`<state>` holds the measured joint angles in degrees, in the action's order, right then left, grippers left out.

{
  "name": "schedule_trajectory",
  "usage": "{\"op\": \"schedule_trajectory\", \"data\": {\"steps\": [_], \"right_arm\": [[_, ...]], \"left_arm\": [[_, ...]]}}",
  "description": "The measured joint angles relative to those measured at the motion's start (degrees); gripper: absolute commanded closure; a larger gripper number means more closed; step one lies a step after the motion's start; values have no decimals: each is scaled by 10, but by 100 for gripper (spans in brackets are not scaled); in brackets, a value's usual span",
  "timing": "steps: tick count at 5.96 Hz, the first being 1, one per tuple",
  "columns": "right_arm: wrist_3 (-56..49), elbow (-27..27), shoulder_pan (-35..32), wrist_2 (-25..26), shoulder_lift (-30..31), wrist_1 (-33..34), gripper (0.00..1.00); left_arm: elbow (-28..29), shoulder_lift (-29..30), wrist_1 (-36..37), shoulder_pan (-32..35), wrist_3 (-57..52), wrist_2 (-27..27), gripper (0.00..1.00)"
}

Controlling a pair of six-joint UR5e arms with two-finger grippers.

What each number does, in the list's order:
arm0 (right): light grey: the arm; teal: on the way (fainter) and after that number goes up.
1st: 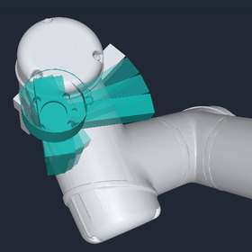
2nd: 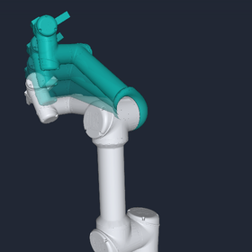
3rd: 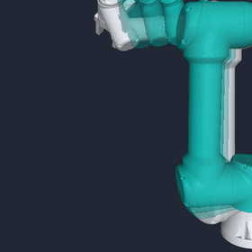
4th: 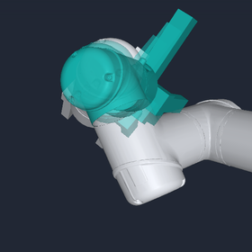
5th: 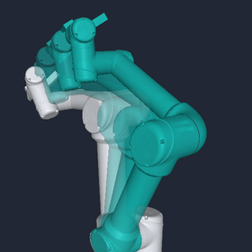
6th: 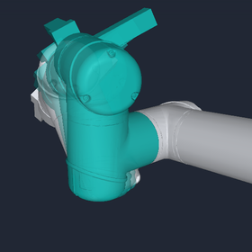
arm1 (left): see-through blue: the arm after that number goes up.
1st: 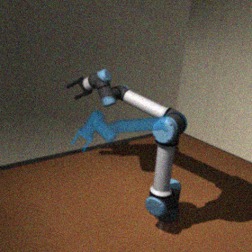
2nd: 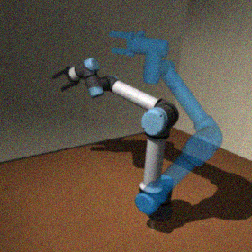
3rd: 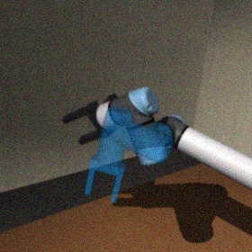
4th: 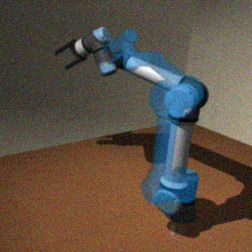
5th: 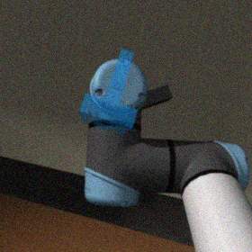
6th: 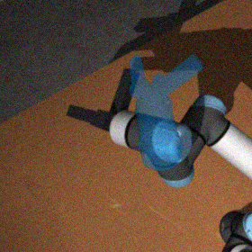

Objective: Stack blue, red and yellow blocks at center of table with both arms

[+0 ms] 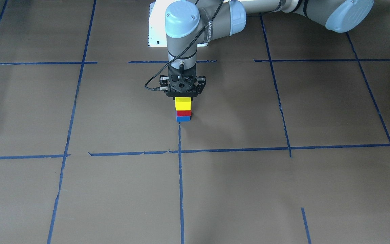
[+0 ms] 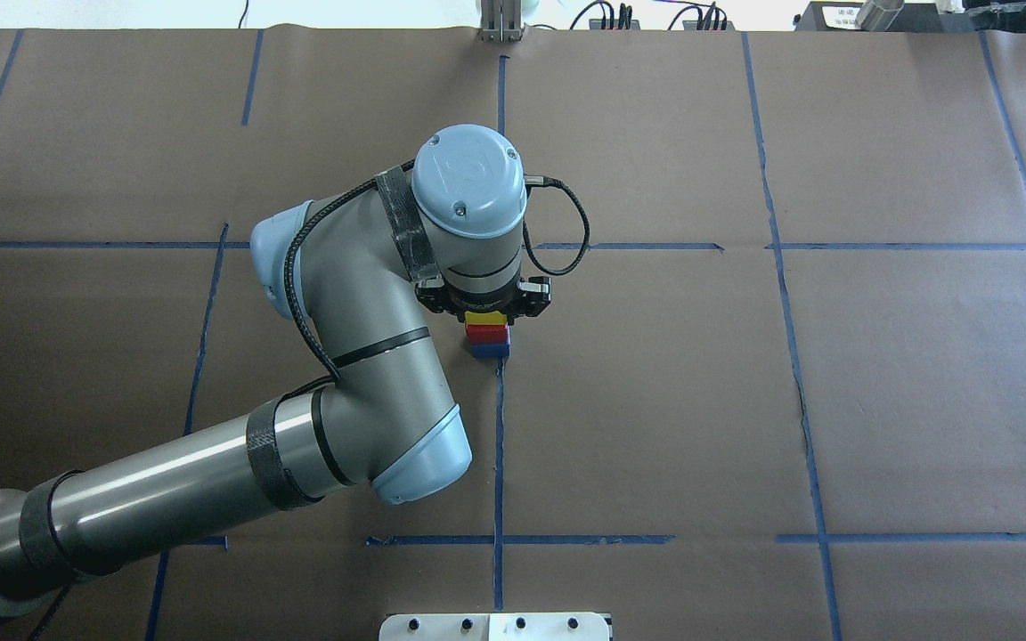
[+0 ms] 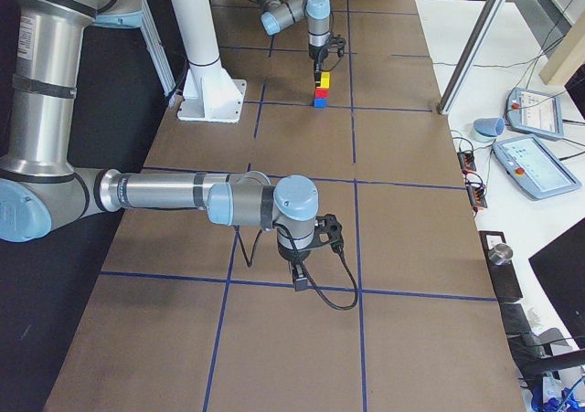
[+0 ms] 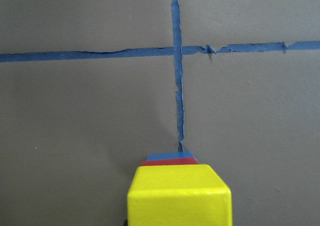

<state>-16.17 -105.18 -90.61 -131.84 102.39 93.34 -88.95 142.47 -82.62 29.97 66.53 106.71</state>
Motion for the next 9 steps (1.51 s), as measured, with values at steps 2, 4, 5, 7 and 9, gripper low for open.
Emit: {"op": "schedule_trajectory", "data": {"steps": [2, 4, 5, 7, 9], "right_arm": [[0, 0, 0, 0, 0, 0, 0], [0, 0, 0, 0, 0, 0, 0], [0, 0, 0, 0, 0, 0, 0], [1, 0, 0, 0, 1, 0, 0], [19, 0, 0, 0, 2, 1, 0]], "left_arm": [[0, 0, -1, 0, -1, 0, 0], [-27, -8, 6, 4, -4, -2, 0], [-71, -28, 25, 15, -10, -1, 0], [-172, -104, 75, 68, -97, 30, 0], [-261, -246, 80, 166, -253, 102, 0]]}}
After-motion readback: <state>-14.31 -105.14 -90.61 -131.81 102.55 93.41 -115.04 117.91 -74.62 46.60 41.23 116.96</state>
